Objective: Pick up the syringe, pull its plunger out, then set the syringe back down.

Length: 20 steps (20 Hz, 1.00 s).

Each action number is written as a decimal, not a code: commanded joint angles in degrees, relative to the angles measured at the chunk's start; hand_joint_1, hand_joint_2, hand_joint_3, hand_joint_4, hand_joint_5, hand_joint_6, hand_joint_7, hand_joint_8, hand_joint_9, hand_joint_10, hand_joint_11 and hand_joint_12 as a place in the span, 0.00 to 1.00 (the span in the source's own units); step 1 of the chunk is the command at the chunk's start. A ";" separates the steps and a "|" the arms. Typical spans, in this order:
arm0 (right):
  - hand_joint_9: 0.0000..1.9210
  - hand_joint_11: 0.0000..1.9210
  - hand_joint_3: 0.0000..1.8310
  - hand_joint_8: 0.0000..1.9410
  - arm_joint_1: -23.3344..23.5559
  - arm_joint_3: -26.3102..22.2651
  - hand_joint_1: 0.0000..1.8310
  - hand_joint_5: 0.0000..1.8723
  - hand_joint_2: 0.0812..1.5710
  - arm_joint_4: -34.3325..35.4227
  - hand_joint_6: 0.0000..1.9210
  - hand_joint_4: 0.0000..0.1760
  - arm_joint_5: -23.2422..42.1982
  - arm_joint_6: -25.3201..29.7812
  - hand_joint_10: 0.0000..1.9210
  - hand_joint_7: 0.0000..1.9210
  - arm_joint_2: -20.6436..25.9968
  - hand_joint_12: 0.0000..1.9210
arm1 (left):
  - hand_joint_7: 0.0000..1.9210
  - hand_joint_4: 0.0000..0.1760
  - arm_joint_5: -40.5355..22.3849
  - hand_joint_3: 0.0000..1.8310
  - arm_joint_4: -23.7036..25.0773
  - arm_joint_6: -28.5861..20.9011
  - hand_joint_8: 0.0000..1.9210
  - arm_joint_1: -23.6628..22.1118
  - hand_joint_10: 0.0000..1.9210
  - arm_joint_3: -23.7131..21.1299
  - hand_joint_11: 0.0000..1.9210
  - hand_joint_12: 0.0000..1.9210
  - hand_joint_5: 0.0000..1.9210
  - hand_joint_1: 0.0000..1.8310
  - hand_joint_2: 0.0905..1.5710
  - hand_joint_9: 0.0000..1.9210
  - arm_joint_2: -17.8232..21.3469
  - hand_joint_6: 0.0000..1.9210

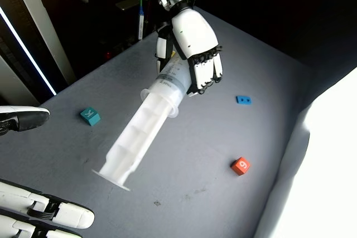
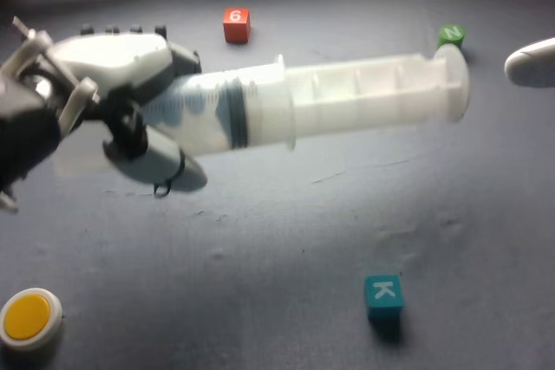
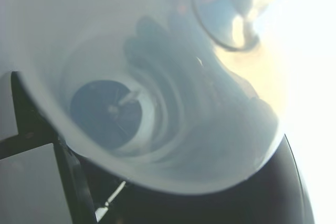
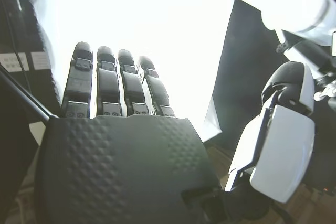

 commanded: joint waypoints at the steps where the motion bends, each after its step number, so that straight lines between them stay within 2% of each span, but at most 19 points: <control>1: 0.00 0.00 0.00 0.00 0.15 0.02 0.22 0.00 0.43 -1.02 0.00 0.00 6.47 0.65 0.00 0.00 0.36 0.00 | 0.41 0.00 -3.01 0.00 5.01 -3.76 0.73 0.72 0.58 0.35 0.18 0.77 0.35 0.62 0.79 0.32 0.41 0.71; 2: 0.00 0.00 0.00 0.00 0.14 0.01 0.20 0.00 0.43 -1.05 0.00 0.00 6.49 0.73 0.00 0.00 0.35 0.00 | 0.41 0.00 -3.53 0.00 8.57 -8.38 0.74 3.00 0.57 0.36 0.18 0.77 0.34 0.62 0.79 0.32 0.41 0.72; 6: 0.00 0.00 0.00 0.00 0.05 0.01 0.21 0.00 0.45 -1.26 0.00 0.00 6.61 0.76 0.00 0.00 0.29 0.00 | 0.41 0.00 -7.56 0.00 14.31 -17.16 0.76 9.19 0.58 0.17 0.16 0.82 0.33 0.63 0.79 0.32 0.34 0.69; 10: 0.00 0.00 0.00 0.00 -0.03 0.01 0.20 0.00 0.45 -1.57 0.00 0.00 6.73 0.95 0.00 0.00 0.24 0.00 | 0.41 0.00 -10.22 0.00 13.99 -18.81 0.77 12.40 0.59 0.78 0.16 0.83 0.32 0.63 0.80 0.31 -0.49 0.71; 11: 0.00 0.00 0.00 0.00 -0.03 0.01 0.19 0.00 0.44 -1.57 0.00 0.00 6.86 1.14 0.00 0.00 0.24 0.00 | 0.42 0.00 -10.75 0.00 13.99 -19.42 0.74 13.10 0.58 1.12 0.19 0.81 0.34 0.64 0.79 0.33 -0.98 0.69; 15: 0.00 0.00 0.00 0.00 -0.02 0.01 0.16 0.00 0.46 -1.75 0.00 0.00 6.89 1.19 0.00 0.00 0.22 0.00 | 0.40 0.00 -11.66 0.00 14.86 -21.39 0.75 14.71 0.61 2.51 0.17 0.84 0.34 0.62 0.79 0.31 -3.06 0.71; 18: 0.00 0.00 0.00 0.00 -0.07 0.01 0.16 0.00 0.47 -1.98 0.00 0.00 6.96 1.35 0.00 0.00 0.13 0.00 | 0.42 0.00 -13.07 0.00 15.39 -22.70 0.74 15.88 0.61 2.66 0.19 0.84 0.35 0.63 0.78 0.32 -4.21 0.68; 20: 0.00 0.00 0.00 0.00 -0.20 0.01 0.17 0.00 0.46 -2.26 0.00 0.00 7.20 1.44 0.00 0.00 0.12 0.00 | 0.41 0.00 -13.64 0.00 15.76 -23.26 0.76 16.58 0.63 2.71 0.18 0.85 0.34 0.64 0.79 0.31 -4.72 0.68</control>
